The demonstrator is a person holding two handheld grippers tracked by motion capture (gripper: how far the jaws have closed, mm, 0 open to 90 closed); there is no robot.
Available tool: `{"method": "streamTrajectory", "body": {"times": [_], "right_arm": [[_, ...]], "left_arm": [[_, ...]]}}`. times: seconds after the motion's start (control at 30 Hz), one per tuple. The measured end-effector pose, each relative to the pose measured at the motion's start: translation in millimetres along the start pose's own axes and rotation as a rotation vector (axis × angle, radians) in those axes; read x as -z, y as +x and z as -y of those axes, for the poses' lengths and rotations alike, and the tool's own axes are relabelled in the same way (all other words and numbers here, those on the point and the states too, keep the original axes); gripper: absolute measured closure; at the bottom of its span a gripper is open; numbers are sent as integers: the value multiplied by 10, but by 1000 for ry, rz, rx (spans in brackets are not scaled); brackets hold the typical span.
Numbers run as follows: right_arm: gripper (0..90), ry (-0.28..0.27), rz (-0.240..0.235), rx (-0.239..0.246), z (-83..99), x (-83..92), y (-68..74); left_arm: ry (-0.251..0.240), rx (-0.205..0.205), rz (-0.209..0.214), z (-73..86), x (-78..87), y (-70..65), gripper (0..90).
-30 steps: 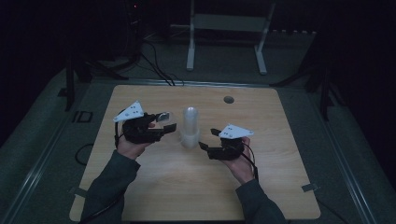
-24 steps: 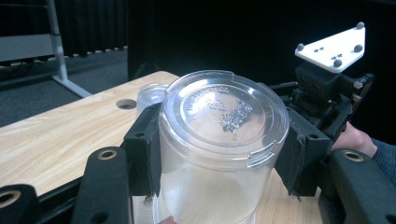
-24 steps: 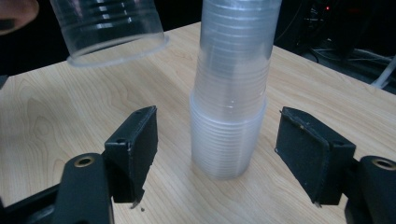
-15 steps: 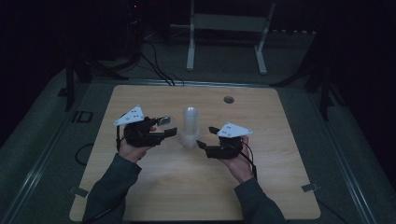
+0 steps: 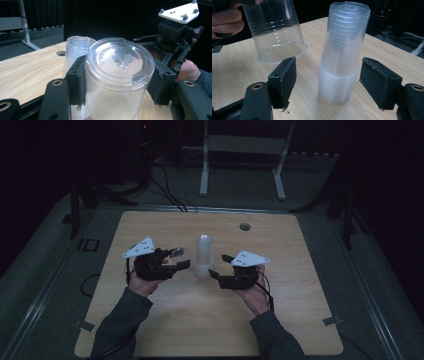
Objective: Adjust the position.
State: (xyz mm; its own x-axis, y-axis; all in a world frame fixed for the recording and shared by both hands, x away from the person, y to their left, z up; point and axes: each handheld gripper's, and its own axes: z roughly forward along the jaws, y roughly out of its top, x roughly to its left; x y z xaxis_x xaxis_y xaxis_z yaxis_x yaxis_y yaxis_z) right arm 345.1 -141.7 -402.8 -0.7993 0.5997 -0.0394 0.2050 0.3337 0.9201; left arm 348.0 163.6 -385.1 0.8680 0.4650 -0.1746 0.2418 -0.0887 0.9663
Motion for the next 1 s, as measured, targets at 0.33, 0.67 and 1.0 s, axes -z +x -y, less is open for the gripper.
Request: {"method": "streamTrajectory", "body": {"times": [0.33, 0.67, 1.0], "right_arm": [[291, -9, -15, 2, -26, -8, 33], [291, -23, -34, 9, -65, -15, 80], [291, -55, -59, 4, -96, 5, 104]], "left_arm": [[-10, 7, 7, 44, 4, -7, 413], [-28, 11, 26, 61, 14, -26, 413], [-68, 30, 63, 75, 33, -23, 414]]}}
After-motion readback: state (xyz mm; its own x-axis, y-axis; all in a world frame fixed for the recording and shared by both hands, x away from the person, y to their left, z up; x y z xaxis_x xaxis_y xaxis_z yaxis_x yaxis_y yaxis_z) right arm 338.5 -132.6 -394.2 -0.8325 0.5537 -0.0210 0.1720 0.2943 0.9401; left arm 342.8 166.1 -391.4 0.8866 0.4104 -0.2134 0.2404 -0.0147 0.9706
